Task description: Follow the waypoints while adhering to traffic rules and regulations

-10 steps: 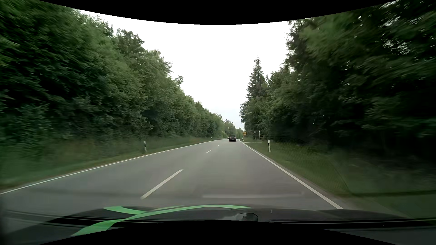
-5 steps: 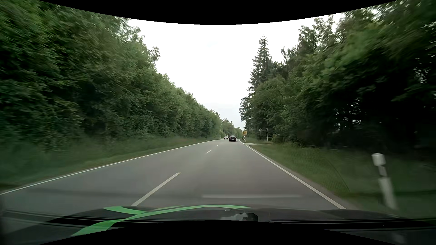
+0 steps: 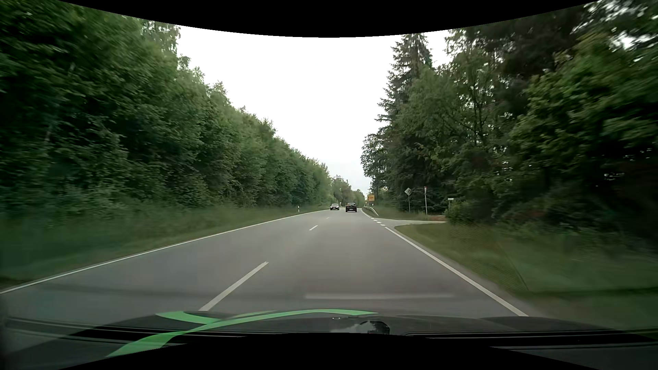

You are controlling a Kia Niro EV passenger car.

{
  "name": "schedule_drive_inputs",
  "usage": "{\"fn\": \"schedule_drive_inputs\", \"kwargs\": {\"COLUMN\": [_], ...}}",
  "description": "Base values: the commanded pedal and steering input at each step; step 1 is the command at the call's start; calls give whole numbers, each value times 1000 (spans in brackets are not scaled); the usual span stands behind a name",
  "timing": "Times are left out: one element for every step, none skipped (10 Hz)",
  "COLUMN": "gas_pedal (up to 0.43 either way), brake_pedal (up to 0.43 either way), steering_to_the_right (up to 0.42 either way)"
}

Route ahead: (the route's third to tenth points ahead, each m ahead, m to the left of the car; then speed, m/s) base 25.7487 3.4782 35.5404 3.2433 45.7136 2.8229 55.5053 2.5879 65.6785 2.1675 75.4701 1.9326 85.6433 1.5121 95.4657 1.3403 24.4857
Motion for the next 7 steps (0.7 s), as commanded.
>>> {"fn": "schedule_drive_inputs", "kwargs": {"gas_pedal": [130,138,157,157,157,138,110], "brake_pedal": [0,0,0,0,0,0,0], "steering_to_the_right": [1,1,2,1,1,1,1]}}
